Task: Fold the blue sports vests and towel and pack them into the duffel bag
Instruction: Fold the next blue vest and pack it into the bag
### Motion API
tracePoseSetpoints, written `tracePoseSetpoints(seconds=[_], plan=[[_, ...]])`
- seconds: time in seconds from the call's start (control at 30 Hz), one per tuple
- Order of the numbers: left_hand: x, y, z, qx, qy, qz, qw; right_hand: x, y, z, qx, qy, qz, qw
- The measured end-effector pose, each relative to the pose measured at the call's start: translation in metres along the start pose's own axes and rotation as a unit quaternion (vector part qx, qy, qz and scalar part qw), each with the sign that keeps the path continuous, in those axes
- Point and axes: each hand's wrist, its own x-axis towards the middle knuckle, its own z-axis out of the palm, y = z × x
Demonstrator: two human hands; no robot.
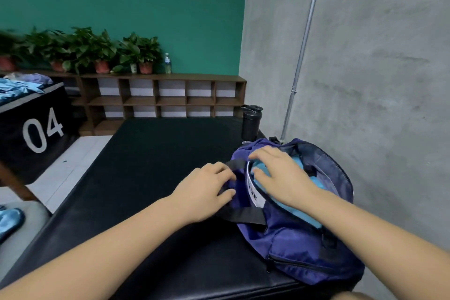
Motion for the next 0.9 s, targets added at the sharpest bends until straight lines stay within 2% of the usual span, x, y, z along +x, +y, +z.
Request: tracePoseSetpoints(seconds=[0.17, 0.57, 0.7, 0.9], plan=[[-0.059, -0.064, -0.010, 0.013, 0.003, -0.089, 0.996, 0.020, -0.073, 0.049, 0.070, -0.007, -0.089, 0.994], [-0.183, -0.196, -0.027, -0.014, 0.010, -0.283, 0.959, 0.055, -0.214, 0.195, 0.178, -0.130, -0.094, 0.971], [-0.211, -0.237, -0.039, -0.014, 0.028, -0.366, 0.930, 0.062, -0.245, 0.223, 0.191, -0.129, -0.107, 0.967], [-0.259, -0.316, -0.034, -0.014, 0.064, -0.496, 0.866, 0.066, -0.255, 0.239, 0.165, -0.111, -0.131, 0.971]])
